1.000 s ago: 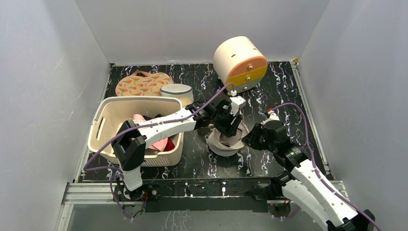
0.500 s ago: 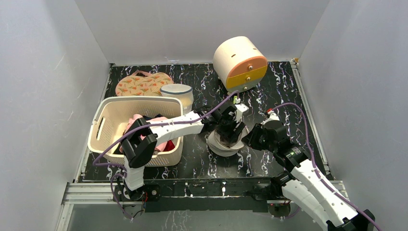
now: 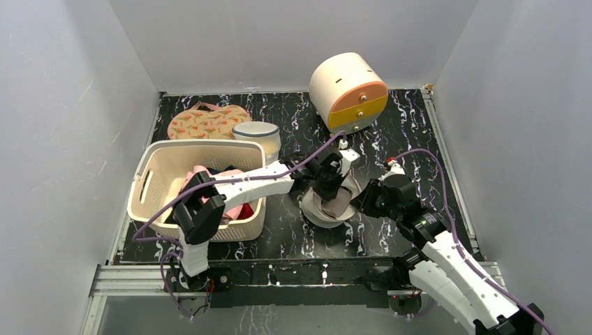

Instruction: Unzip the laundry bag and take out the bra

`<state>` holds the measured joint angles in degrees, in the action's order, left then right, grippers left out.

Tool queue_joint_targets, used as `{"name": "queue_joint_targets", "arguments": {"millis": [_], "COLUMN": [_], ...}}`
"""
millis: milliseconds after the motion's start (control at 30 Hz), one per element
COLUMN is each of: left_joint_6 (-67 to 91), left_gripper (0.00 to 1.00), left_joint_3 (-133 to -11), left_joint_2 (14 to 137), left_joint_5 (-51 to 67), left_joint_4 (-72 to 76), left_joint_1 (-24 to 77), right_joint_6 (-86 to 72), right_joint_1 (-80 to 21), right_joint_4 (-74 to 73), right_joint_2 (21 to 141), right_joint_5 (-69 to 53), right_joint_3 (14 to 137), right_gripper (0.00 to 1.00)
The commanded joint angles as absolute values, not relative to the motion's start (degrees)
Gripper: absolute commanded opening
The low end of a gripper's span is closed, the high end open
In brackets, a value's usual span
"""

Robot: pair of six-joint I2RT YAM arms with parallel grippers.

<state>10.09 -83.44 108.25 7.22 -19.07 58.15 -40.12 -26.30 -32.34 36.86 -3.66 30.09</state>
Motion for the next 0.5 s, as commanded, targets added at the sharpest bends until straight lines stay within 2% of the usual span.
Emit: {"name": "queue_joint_targets", "arguments": {"millis": [0,200,233,267,333,433,467], "left_joint_6": [8.74,8.27,8.8,8.86,8.62,7.95,7.91], "left_gripper": [0.0,0.0,0.06,0.18,0.32,0.34,0.34], "left_joint_3": [-83.23,-83.06,-82.97,-82.96,-81.72,-80.21,-79.9], "left_joint_2": [98.61,93.19,93.46,93.89,94.58,95.51,95.68], "left_joint_5": [6.0,5.01,5.8,6.4,7.37,7.54,7.67], "left_joint_4": [-20.33,-21.13,-21.58,-22.11,-22.3,-22.58,-22.66], "left_joint_1": [58.36,58.36,58.36,58.36,58.4,58.35,58.36], "right_joint_6": [-39.19,-39.15,-39.2,-39.13,-39.49,-43.13,-44.9], "right_joint_1": [-26.63,-26.63,-26.63,-26.59,-26.61,-26.59,-26.61], "right_joint_4": [-28.65,-28.7,-28.74,-28.74,-29.02,-31.67,-33.23], "right_joint_2": [36.85,36.88,36.84,36.71,36.29,35.87,35.86], "right_joint_5": [-3.93,-4.14,-4.13,-4.22,-4.18,-2.75,-2.43], "right_joint_3": [29.44,29.36,29.48,29.53,29.58,29.27,29.1], "right_gripper": [0.16,0.16,0.16,0.16,0.16,0.17,0.22]}}
